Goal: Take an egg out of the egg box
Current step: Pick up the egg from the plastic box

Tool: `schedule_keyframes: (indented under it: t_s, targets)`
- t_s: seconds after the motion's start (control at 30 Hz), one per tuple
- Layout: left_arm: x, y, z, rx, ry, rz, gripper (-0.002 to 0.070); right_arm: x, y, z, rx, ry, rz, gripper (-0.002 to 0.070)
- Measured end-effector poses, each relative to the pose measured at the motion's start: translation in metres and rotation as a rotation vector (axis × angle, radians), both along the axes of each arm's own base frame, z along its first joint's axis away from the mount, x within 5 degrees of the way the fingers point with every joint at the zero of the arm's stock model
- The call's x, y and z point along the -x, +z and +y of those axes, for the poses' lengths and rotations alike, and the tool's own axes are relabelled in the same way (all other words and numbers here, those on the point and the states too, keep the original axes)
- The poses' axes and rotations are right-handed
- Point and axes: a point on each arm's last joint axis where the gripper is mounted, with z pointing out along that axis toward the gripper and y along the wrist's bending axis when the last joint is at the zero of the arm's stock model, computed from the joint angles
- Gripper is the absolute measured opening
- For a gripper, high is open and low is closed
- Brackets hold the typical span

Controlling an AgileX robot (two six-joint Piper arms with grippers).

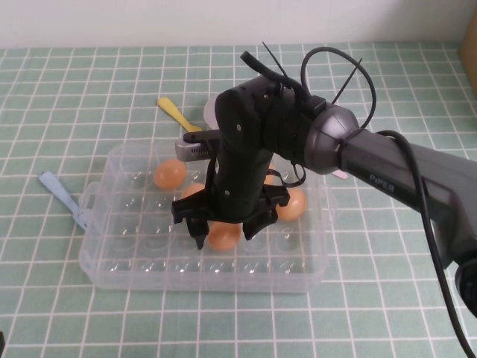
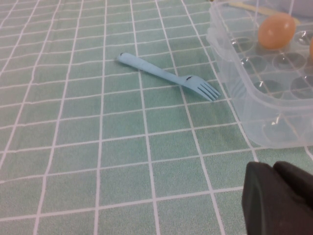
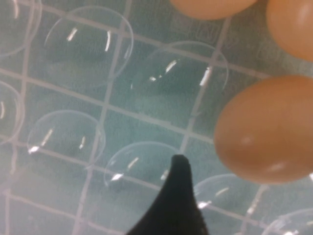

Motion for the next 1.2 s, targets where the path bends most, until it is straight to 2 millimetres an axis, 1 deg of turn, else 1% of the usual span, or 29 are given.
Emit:
schedule_keyframes:
  t_s: [0.27,0.5,0.93,1.2]
  targets:
    - [0.000,0.000,0.000,0.000,0.000,0.000,-0.0004,-0.003,-0.004,0.003,-0.015,-0.006,-0.013,0.0561]
    - [0.000,0.000,0.000,0.000,0.000,0.000,-0.0004,-0.005,-0.018,0.005,-0.002,-0.007,0.002,0.0561]
    - [0.000,0.000,0.000,0.000,0.000,0.000,-0.0004,-0.007,-0.019,0.006,-0.007,-0.008,-0.022,0.0561]
    - [0.000,0.000,0.000,0.000,0.000,0.000,-0.0004,-0.009,-0.019,0.006,-0.012,-0.008,-0.036,0.0512]
